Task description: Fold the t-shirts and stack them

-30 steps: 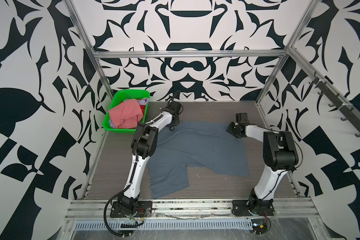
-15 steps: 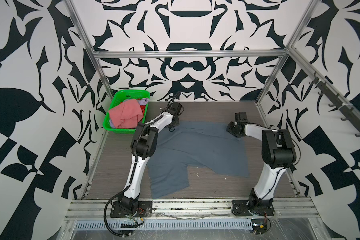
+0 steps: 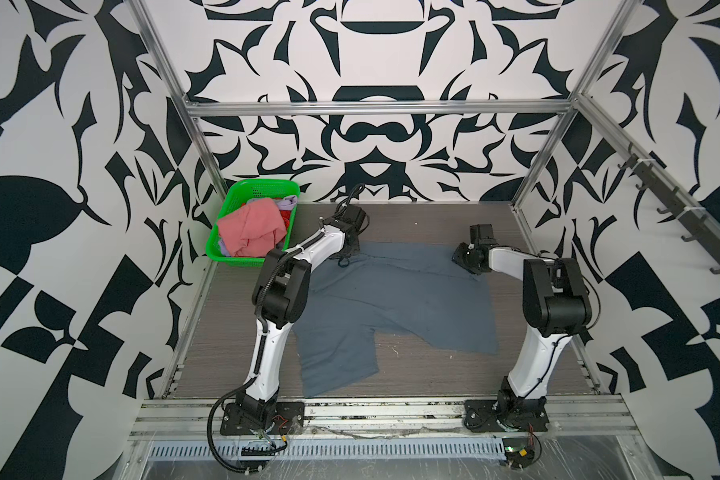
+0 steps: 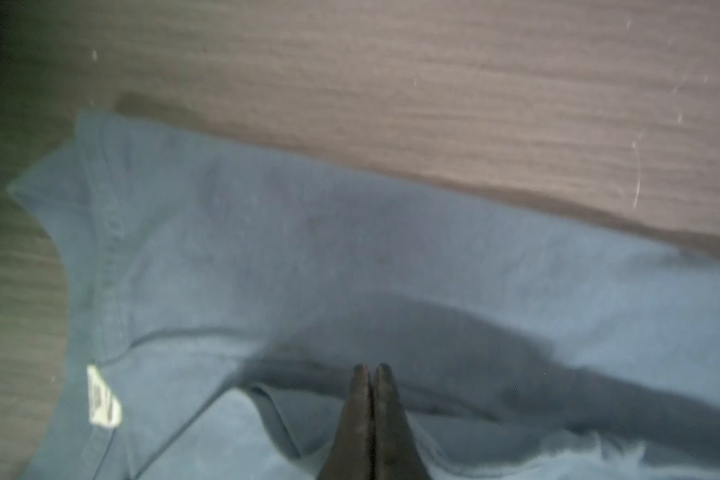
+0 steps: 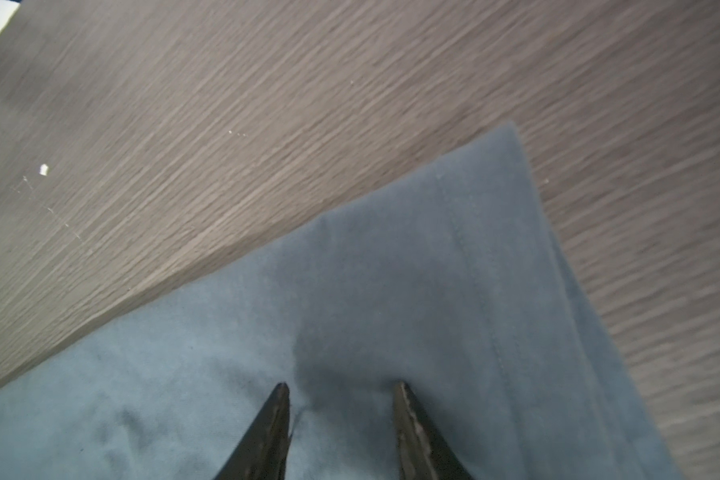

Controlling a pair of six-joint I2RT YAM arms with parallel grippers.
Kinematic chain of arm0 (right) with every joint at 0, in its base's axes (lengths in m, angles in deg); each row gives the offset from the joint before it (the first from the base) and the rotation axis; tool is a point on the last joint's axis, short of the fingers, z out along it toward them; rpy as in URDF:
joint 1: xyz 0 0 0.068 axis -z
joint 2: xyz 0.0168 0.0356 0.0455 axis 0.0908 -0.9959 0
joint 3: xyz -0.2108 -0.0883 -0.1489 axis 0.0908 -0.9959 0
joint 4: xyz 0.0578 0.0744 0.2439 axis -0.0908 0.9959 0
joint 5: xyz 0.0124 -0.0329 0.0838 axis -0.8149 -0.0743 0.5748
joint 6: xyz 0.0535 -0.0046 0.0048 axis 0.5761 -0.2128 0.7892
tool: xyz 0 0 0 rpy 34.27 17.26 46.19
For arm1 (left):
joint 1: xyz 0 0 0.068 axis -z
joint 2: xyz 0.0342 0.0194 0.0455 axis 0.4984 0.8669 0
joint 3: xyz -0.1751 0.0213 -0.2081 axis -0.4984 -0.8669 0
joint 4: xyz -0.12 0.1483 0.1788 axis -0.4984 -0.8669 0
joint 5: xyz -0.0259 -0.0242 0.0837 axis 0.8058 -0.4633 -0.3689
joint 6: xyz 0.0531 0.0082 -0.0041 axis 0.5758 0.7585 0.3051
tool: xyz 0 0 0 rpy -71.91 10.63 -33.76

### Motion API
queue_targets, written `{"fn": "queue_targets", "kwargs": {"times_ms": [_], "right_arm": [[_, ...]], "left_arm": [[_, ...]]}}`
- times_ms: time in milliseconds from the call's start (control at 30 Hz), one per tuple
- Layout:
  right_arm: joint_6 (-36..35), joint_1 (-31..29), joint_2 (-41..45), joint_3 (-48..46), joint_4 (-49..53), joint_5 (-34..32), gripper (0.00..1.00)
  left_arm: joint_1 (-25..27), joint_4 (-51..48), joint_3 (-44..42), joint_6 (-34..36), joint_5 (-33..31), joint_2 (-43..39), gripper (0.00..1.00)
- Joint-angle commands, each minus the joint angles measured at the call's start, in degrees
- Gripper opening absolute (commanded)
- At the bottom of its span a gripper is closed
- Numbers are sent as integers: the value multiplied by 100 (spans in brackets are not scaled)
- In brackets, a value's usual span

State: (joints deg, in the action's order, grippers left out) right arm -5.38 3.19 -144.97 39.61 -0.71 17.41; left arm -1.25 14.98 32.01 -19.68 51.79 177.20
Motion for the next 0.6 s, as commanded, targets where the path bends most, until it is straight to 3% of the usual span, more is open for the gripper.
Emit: {"fn": "queue_targets", "kwargs": {"times_ms": [0, 233, 300, 333, 400, 567], "right_arm": [[-100, -20, -37, 233, 70, 7, 43], [-196, -3, -20, 366, 219, -81, 43], [-218, 8, -3, 400, 258, -102, 43], [-223, 12, -3, 422, 289, -118, 43], [-237, 18, 6, 478, 382, -112, 43], [-273, 20, 114, 476, 426, -103, 44]], "left_arm": [[119, -362, -245, -197, 336, -615, 0], [481, -1055, -654, -234, 2256, -1184, 0], [551, -1291, -793, -191, 2668, -1217, 2], [588, -1293, -913, -109, 2784, -1276, 8], [599, -1416, -984, 4, 2676, -1403, 28], [350, -1559, -684, 352, 2225, -1699, 39]]}}
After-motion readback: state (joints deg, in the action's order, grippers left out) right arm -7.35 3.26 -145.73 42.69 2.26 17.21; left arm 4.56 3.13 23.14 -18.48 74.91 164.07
